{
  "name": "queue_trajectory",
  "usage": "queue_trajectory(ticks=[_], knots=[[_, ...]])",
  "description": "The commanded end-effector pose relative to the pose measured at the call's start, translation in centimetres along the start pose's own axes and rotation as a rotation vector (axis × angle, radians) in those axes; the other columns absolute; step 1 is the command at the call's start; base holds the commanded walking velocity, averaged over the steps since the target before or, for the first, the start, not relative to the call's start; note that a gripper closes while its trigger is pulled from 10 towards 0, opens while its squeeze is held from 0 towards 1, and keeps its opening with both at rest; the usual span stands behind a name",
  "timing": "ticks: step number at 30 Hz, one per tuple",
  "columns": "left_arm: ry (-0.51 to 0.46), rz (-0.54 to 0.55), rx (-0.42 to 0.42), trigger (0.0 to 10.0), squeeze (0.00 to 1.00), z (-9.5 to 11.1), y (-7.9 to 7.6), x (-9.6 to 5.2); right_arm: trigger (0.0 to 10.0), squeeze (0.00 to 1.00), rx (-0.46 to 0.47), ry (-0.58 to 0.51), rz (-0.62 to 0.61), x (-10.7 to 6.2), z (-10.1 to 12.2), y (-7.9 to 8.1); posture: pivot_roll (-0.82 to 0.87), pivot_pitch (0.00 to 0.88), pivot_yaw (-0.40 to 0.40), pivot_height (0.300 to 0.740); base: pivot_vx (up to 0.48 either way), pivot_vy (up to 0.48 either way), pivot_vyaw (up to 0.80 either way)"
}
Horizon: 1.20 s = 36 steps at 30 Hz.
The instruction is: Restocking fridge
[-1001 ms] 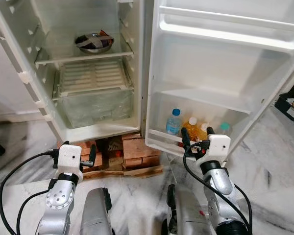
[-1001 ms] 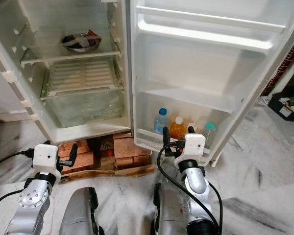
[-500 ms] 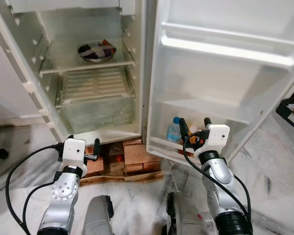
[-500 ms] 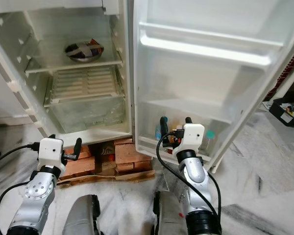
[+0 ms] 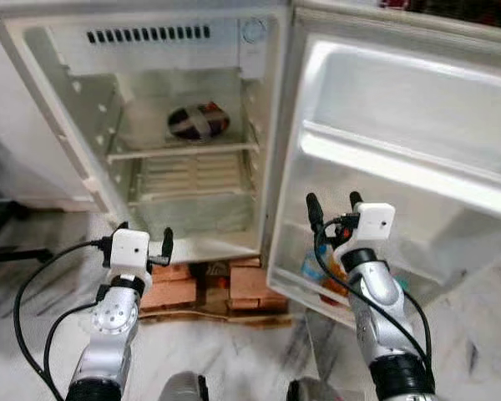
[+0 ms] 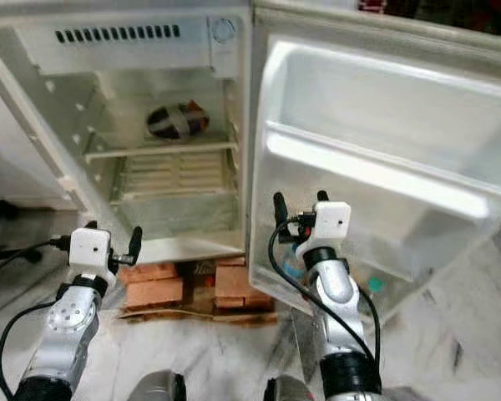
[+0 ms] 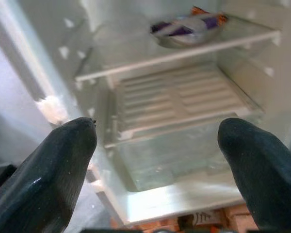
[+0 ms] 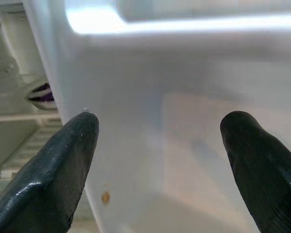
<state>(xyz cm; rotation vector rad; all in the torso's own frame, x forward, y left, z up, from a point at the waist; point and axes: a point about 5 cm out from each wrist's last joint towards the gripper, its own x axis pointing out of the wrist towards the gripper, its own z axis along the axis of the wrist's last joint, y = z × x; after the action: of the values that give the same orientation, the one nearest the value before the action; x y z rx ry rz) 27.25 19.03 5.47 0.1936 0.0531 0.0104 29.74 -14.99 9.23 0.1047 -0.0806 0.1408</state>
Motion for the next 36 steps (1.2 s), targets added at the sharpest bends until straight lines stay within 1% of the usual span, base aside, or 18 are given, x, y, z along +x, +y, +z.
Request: queue_trajectory(ticks=[1,5,9,14,17,22,24,32,36], knots=[[0.019,0.005,0.0,10.0,0.0,-0.3,-0.3,0.0,10.0,0.0,0.003,0.021,-0.001,-0.3,-0.3,-0.3,0.02,0.0,-0.022,0.74,0.0,0.0,0.0],[0.014,-0.015,-0.011,10.0,0.0,-0.3,-0.8,-0.1,10.0,0.0,-0.001,0.037,-0.001,-0.5,-0.6,-0.6,0.02,0.0,-0.023,0.74,0.0,0.0,0.0],[0.021,-0.011,-0.006,10.0,0.0,-0.4,-0.6,0.0,10.0,0.0,-0.004,0.056,-0.001,-0.5,-0.9,-0.6,0.02,0.0,-0.025,0.74,0.0,0.0,0.0],[0.027,-0.007,0.0,10.0,0.0,-0.5,-0.6,0.1,10.0,0.0,0.041,0.103,0.02,-0.7,-1.7,-0.2,0.02,0.0,-0.023,0.74,0.0,0.0,0.0],[0.03,-0.008,0.001,10.0,0.0,-0.5,-0.6,0.2,10.0,0.0,0.056,0.115,0.026,-0.9,-1.9,0.0,0.02,0.0,-0.023,0.74,-0.26,0.0,0.0],[0.031,-0.011,0.0,10.0,0.0,-0.6,-0.7,0.1,10.0,0.0,0.067,0.13,0.015,-1.0,-2.2,-0.1,0.02,0.0,-0.023,0.74,-0.292,0.0,0.0],[0.032,-0.014,0.003,10.0,0.0,-0.7,-0.8,0.0,10.0,0.0,0.057,0.103,-0.004,-1.0,-1.9,-0.5,0.02,0.0,-0.022,0.74,-0.364,0.0,0.0],[0.035,-0.02,0.008,10.0,0.0,-0.7,-0.8,0.0,10.0,0.0,0.054,0.104,-0.008,-1.0,-1.8,-0.6,0.02,0.0,-0.019,0.74,-0.313,0.0,0.0],[0.037,-0.022,0.01,10.0,0.0,-0.8,-0.8,-0.1,10.0,0.0,0.045,0.076,-0.023,-1.0,-1.5,-0.7,0.02,0.0,-0.018,0.74,-0.29,0.0,0.0]])
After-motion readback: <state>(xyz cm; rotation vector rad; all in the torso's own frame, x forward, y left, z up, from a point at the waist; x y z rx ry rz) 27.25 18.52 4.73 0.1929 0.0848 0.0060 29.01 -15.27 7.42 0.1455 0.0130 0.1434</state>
